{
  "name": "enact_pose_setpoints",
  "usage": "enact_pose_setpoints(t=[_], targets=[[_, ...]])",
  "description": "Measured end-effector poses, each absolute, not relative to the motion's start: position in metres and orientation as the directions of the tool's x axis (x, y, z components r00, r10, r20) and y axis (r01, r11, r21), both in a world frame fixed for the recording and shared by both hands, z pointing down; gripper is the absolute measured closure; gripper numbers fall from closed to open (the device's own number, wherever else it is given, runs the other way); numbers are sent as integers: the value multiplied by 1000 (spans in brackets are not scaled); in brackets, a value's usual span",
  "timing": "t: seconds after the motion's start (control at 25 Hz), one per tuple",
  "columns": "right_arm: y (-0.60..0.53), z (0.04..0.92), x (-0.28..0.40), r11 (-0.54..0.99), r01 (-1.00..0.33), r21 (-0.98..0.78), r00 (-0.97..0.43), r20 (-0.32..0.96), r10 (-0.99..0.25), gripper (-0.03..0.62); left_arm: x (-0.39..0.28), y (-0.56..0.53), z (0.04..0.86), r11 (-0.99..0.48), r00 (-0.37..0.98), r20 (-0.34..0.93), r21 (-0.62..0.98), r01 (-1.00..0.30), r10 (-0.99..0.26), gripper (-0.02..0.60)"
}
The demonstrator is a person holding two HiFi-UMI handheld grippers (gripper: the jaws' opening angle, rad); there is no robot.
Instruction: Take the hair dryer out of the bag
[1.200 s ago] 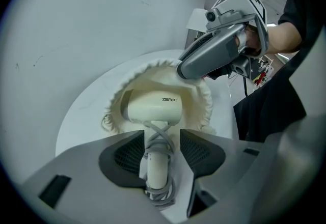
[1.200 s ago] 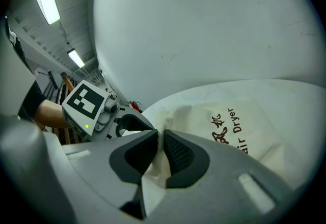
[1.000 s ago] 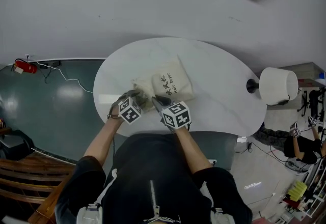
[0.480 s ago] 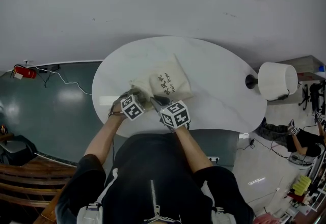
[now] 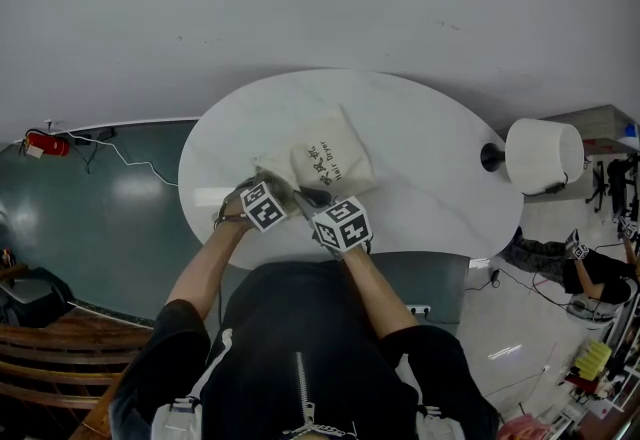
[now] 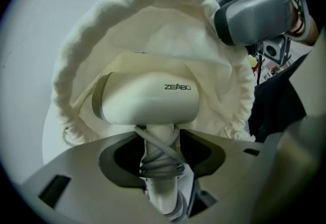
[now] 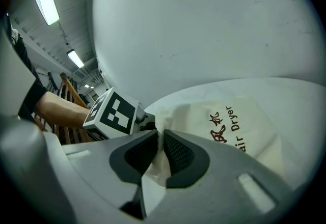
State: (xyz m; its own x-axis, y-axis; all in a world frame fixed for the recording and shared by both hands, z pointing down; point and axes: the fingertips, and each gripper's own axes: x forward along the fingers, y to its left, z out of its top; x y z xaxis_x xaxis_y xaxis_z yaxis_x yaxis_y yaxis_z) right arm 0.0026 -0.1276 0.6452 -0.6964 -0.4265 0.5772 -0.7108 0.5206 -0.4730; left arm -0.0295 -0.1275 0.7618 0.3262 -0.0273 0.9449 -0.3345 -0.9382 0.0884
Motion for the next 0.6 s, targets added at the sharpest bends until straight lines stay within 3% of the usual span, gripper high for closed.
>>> enact_pose_setpoints(t=[0.32, 0.6], targets=[[-127, 647, 2, 517, -710, -478, -697, 578, -424, 554, -30, -128, 770, -942, 245, 969, 73, -329, -10, 376], [-128, 648, 3, 513, -711, -481, -698, 576, -426, 554, -31, -130, 765, -944, 253, 967, 57, -324, -28, 397]])
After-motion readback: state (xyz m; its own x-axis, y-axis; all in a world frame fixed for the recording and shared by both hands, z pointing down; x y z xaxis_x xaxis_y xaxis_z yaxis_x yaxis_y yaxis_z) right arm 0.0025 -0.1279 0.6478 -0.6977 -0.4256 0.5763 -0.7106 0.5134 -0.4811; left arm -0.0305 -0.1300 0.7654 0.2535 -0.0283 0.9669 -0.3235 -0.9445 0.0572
